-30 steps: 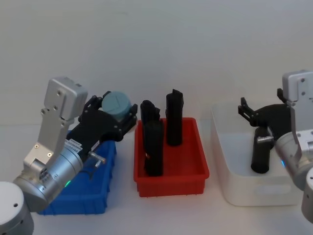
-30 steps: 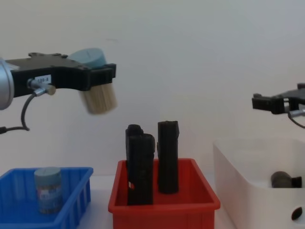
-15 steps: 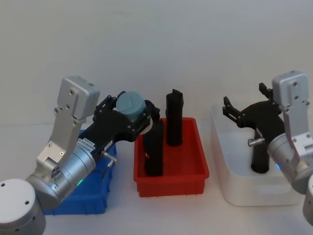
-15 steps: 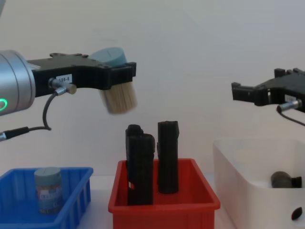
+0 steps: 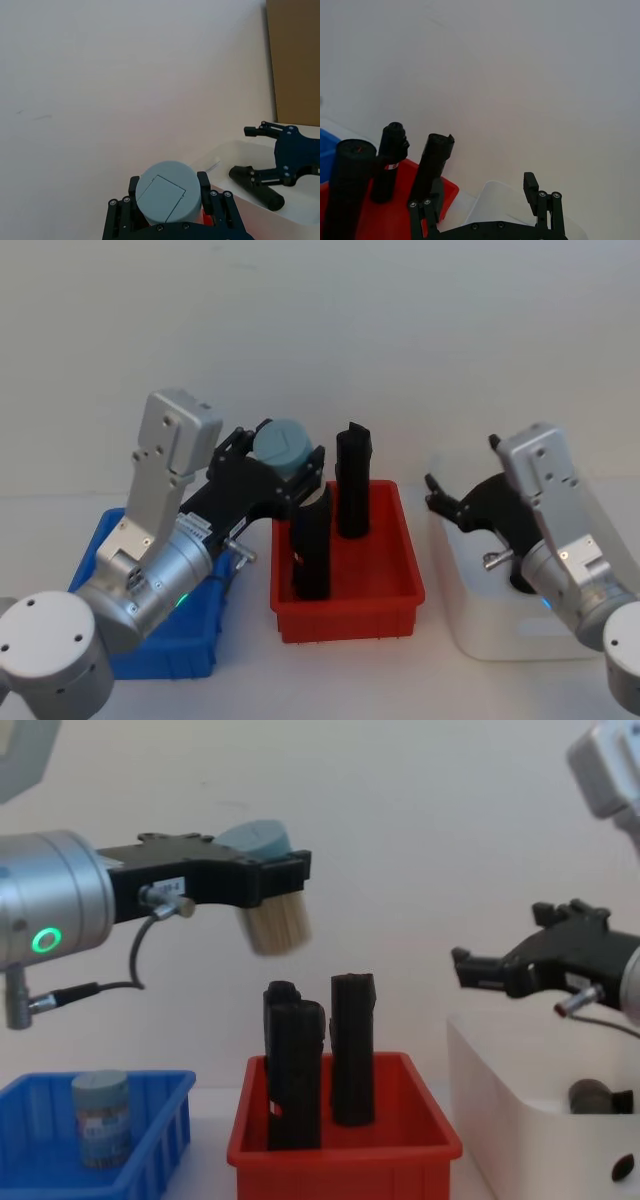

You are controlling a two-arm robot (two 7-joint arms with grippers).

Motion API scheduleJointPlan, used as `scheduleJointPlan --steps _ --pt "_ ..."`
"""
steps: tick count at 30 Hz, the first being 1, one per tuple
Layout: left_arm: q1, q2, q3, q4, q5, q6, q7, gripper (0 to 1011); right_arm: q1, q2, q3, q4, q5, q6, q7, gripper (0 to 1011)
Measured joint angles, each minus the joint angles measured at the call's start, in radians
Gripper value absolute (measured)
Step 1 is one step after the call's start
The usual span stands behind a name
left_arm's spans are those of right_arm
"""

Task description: Pick the cotton swabs from the blue box and place them into the white box.

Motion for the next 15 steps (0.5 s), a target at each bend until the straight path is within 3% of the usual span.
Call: scheduleJointPlan --steps 7,15 --pt "-0.042 -0.040 0.012 0.051 0.023 -0.014 -0.028 696 0.003 0.006 -0.013 0.020 -0.047 -0.039 0.089 1002" --pt "-0.072 -0.069 0.022 0.088 0.039 -0.022 -0.051 696 0.002 0.012 -0.025 0.015 -0.062 -0.068 0.186 1002"
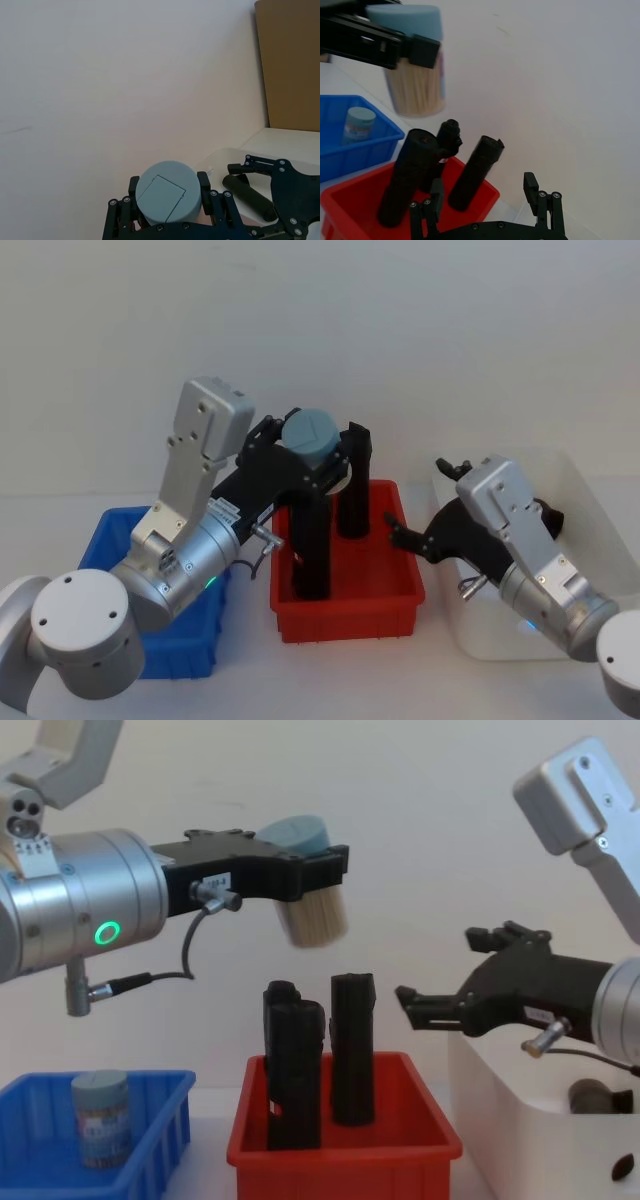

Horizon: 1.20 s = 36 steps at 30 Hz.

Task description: Pick the cotton swabs from the blue box and place them into the white box.

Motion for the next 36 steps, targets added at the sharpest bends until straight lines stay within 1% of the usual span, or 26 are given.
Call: scheduleJointPlan --steps 1,6,12,27,36 --pt "-0.004 -0.004 0.002 0.004 0.002 -0.001 -0.003 696 -0.001 0.001 -0.002 -0.004 0.000 -0.003 0.018 1002" --pt "-0.013 -0.016 0.008 0.016 0.008 -0.001 -0.011 696 -0.004 0.002 -0.008 -0.019 0.005 -0.006 0.055 1002" --pt "-0.019 -0.028 0.015 0.025 0.015 0.002 -0.016 696 -0.006 0.001 -0.015 -0.033 0.013 -0.009 0.078 1002" --pt "-0.023 -0.045 0.028 0.037 0.023 0.013 -0.026 696 0.002 -0.009 -0.021 -0.041 0.028 -0.014 0.084 1002" --pt "-0.025 -0.056 0.037 0.042 0.027 0.019 -0.033 696 0.013 -0.017 -0.026 -0.041 0.028 -0.017 0.087 1002"
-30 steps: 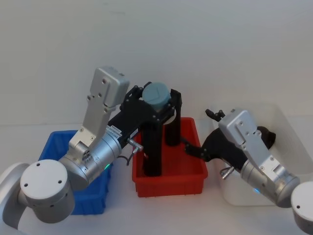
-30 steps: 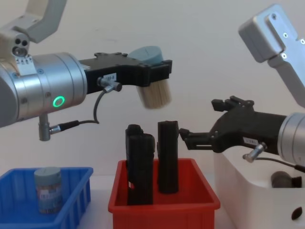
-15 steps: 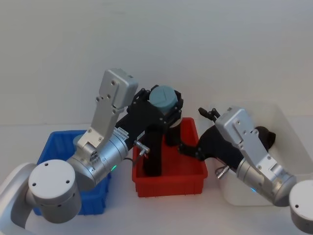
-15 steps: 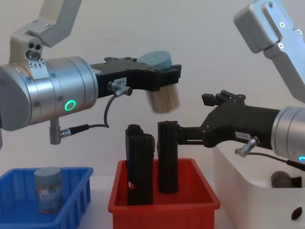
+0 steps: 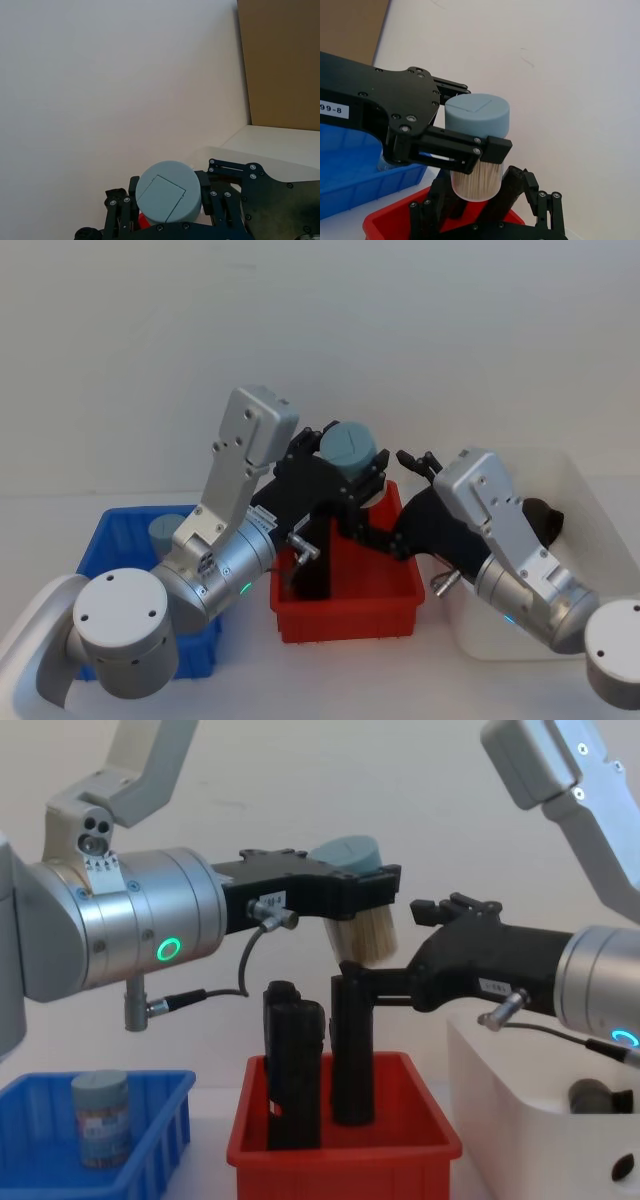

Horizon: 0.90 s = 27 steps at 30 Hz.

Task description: Pick the cotton swabs from the blue box and place them into the white box.

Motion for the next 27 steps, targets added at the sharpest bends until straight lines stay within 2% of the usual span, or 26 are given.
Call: scheduleJointPlan --steps 22,27 --pt "0.001 -0.007 0.007 0.002 0.000 0.013 -0.004 696 0.028 -0.026 -0.018 0.033 -0.050 0.018 -0.024 1002" --pt "0.002 -0.008 0.008 0.003 -0.001 0.014 -0.003 696 0.031 -0.029 -0.021 0.037 -0.056 0.023 -0.027 883"
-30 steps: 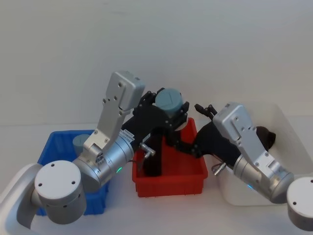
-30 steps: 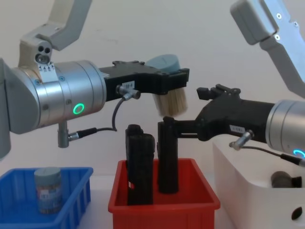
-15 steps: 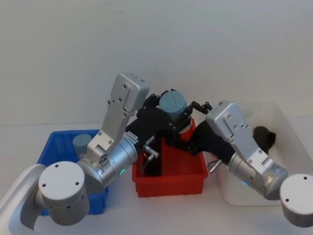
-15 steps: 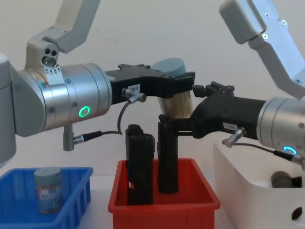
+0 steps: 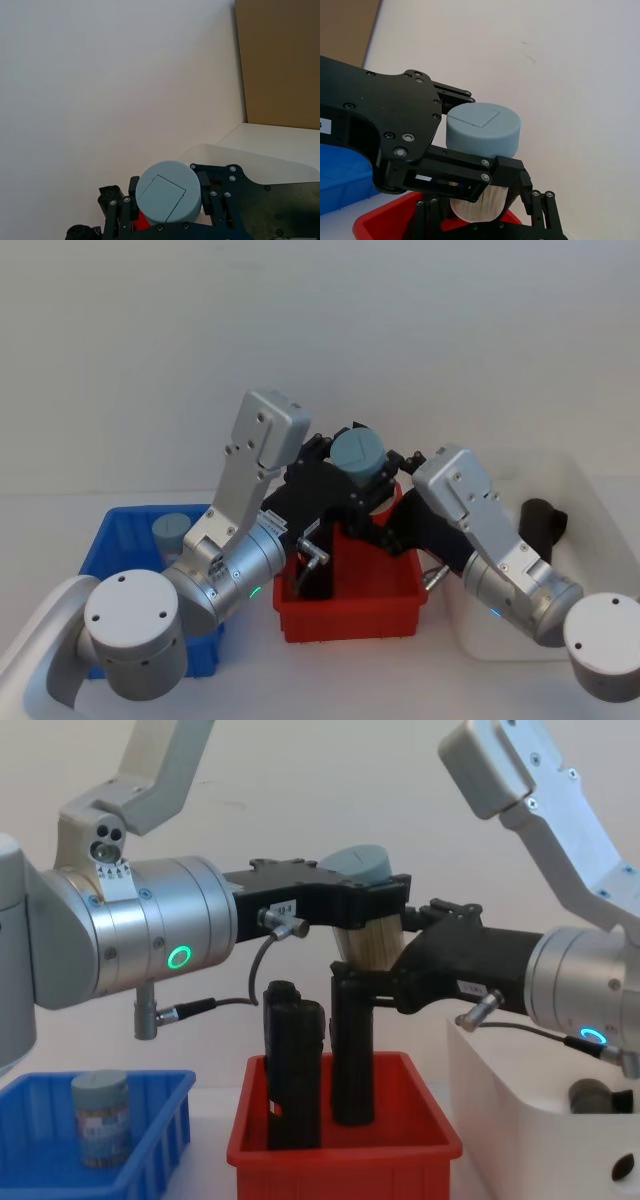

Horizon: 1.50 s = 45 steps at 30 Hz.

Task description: Pick the cotton swabs from the blue box and place them into the white box.

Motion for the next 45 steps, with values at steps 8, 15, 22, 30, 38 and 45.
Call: scheduleJointPlan --steps 8,15,22,30,38,45 --pt "0.000 -0.001 0.000 0.001 -0.001 0.001 0.001 696 0.002 -0.003 -0.002 0.003 -0.005 0.004 -0.002 665" --pt "0.000 -0.001 0.000 0.001 -0.002 0.002 0.002 695 0.004 -0.004 -0.003 0.005 -0.008 0.006 -0.003 622" --pt "0.000 -0.001 0.000 0.001 -0.002 0.002 0.002 704 0.004 -0.005 -0.004 0.006 -0.009 0.007 -0.004 622" --pt "0.000 -0.001 0.000 0.001 -0.002 0.002 0.002 924 0.005 -0.005 -0.004 0.007 -0.010 0.008 -0.004 622" --pt "0.000 -0.001 0.000 0.001 -0.002 0.002 0.002 1004 0.004 -0.004 -0.002 0.008 -0.008 0.011 -0.023 622" --pt "0.000 -0.001 0.000 0.001 -0.002 0.002 0.002 1004 -0.005 0.000 0.007 0.007 0.007 0.025 -0.073 622"
